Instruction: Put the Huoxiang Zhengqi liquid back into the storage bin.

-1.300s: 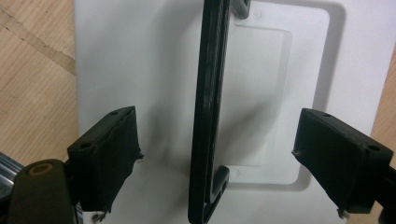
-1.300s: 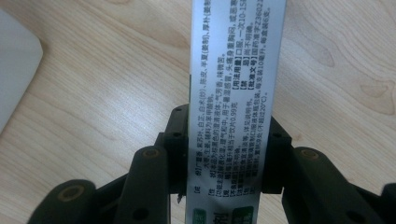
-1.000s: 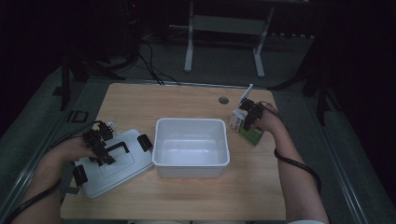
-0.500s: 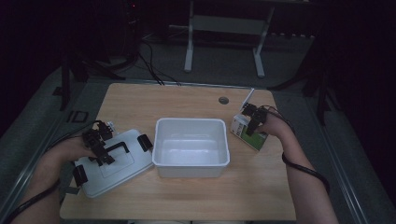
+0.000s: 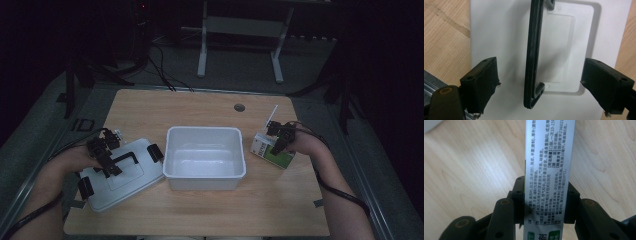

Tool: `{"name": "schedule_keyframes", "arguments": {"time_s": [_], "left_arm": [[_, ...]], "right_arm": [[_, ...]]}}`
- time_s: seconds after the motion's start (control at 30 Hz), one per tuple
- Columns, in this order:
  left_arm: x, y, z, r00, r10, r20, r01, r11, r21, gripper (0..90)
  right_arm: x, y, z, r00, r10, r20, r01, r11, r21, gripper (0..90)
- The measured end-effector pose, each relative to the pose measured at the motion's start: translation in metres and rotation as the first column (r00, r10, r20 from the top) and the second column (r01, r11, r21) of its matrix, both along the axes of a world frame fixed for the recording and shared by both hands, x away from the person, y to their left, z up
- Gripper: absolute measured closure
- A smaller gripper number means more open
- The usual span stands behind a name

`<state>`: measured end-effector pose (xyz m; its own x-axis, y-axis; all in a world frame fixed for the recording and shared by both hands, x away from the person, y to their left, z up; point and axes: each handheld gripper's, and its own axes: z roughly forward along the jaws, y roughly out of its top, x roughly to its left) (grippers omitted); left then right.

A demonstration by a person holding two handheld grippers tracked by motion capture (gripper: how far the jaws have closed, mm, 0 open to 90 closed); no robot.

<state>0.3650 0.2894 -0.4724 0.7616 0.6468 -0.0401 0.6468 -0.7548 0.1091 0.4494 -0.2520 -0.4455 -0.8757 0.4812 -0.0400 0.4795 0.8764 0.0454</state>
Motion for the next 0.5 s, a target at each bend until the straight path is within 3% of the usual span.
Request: {"name": "schedule_keyframes", "arguments": {"time_s": [0.27, 0.5], "left_arm": [[0.001, -0.002, 0.0, 1.0, -0.001, -0.001, 0.001, 1.0, -0.001, 14.2], [0.0, -0.003, -0.002, 0.9999, 0.003, -0.016, -0.003, 1.0, 0.001, 14.2]], "right_arm": [[-0.018, -0.001, 0.004, 0.994, 0.109, -0.006, -0.109, 0.994, -0.003, 63.7], [-0.033, -0.001, 0.011, 0.9859, 0.167, 0.004, -0.167, 0.9859, 0.003, 63.7]]}}
